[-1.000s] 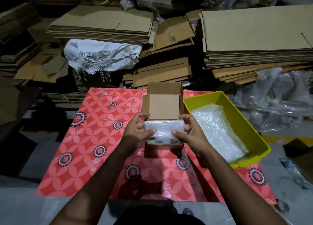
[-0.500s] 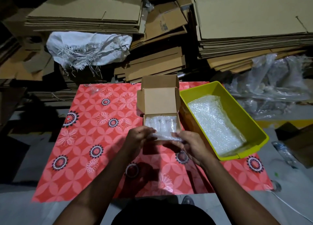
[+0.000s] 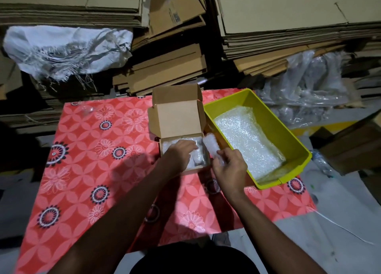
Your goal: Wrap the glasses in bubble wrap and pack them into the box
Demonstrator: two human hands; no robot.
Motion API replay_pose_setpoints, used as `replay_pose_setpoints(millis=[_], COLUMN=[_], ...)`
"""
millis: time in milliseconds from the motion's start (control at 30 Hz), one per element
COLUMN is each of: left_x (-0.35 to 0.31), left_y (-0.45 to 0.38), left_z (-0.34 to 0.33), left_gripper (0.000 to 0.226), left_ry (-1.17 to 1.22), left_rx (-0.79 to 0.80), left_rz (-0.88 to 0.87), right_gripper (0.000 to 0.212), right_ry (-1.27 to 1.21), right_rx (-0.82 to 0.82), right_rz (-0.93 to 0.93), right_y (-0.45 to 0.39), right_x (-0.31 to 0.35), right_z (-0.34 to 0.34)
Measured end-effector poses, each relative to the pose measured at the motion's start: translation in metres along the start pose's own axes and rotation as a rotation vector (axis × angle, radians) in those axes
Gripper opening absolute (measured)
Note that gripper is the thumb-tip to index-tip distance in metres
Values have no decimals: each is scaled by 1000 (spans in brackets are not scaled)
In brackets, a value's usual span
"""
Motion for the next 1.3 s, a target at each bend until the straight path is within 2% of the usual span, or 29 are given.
replay_pose_setpoints(millis=[67, 133, 267, 333, 400, 533, 667, 767, 867, 967, 1067, 1167, 1267, 1300], left_x=[3, 5, 7, 7, 7, 11, 11, 12, 13, 15, 16, 17, 18, 18], left_y=[-1, 1, 3, 5, 8, 15, 22, 25, 28, 31, 32, 34, 36, 36], left_z=[-16, -22, -21, -20, -21, -24, -24, -25, -25, -25, -25, -25, -26, -26], left_gripper=[51, 53, 53, 54, 52, 50, 49, 55, 58, 56, 54, 53, 55, 56], left_ry=[-89, -165, -203, -204, -184, -144, -112, -104, -109, -104, -105, -101, -87, -85], left_rx=[158, 265, 323, 309, 299, 294, 223, 173, 147, 111, 94, 72, 65, 56], left_rz=[-139, -192, -203, -201, -207, -204, -181, -190, -201, -205, -202, -194, -177, -172], right_gripper=[15, 17, 30, 40, 42, 22, 9, 19, 28, 37, 41, 36, 25, 32], right_ry=[44, 73, 79, 116, 200, 409, 587, 763, 824, 913, 921, 823, 637, 640], right_rx=[1, 4, 31, 78, 155, 265, 252, 234, 219, 335, 428, 536, 496, 503], right_rz=[37, 64, 32, 54, 98, 203, 252, 275, 230, 194, 150, 105, 144, 150], right_y=[1, 3, 1, -1, 1, 6, 1, 1, -4, -7, -1, -4, -22, -28], right_x=[2, 3, 2, 2, 2, -2, 0, 1, 2, -4, -11, -14, 0, 4], right_z=[-9, -17, -28, -37, -47, -68, -82, -81, -73, -82, -91, -90, -79, -78])
Point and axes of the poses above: each hand's wrist, its own y-axis away from the middle knuckle, its own z-axis out of the back of the hand, x = y × z, the point moved 5 cm from there along -y, towards the middle knuckle, and after that the axes turned 14 degrees about -z, right-handed, at the moved point
